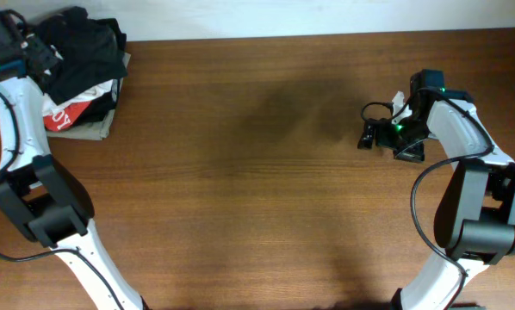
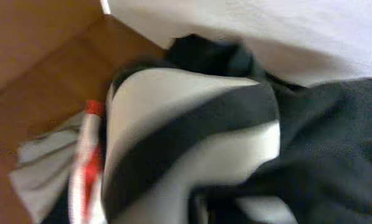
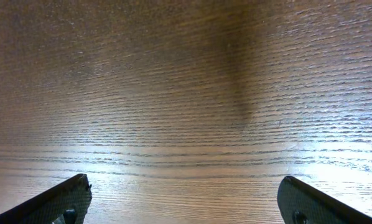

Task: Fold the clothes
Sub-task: 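Release the bundle on the stack and press it down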

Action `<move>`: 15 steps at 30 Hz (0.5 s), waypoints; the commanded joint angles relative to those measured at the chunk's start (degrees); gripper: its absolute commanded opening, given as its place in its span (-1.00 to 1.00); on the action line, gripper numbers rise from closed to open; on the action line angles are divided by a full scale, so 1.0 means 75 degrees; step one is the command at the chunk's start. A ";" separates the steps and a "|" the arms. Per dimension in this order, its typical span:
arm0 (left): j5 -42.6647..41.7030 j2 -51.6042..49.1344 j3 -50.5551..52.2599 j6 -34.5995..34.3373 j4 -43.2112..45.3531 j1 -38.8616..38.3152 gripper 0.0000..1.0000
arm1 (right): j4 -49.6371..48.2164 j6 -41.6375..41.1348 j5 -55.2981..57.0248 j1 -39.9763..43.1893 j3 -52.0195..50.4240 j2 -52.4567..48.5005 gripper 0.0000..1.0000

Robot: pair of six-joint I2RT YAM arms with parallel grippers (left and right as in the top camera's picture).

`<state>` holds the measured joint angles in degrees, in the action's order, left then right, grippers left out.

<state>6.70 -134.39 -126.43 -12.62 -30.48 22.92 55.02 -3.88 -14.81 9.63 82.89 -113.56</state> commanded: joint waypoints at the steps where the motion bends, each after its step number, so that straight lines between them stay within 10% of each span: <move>1: 0.0286 0.0055 -0.0181 0.0297 0.0093 0.0306 0.98 | -0.0003 0.0035 0.0067 0.0020 -0.0035 -0.0038 0.97; 8: 0.0195 0.0417 -0.0210 0.0294 0.0233 0.0294 0.96 | -0.0003 0.0035 0.0067 0.0020 -0.0035 -0.0038 0.97; 15: -0.0122 0.0533 -0.0184 0.0294 0.0557 0.0230 -0.99 | -0.0003 0.0035 0.0064 0.0020 -0.0035 -0.0038 0.97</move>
<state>6.98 -133.32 -126.56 -11.07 -26.87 24.82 55.02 -3.86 -14.81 9.63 82.89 -113.56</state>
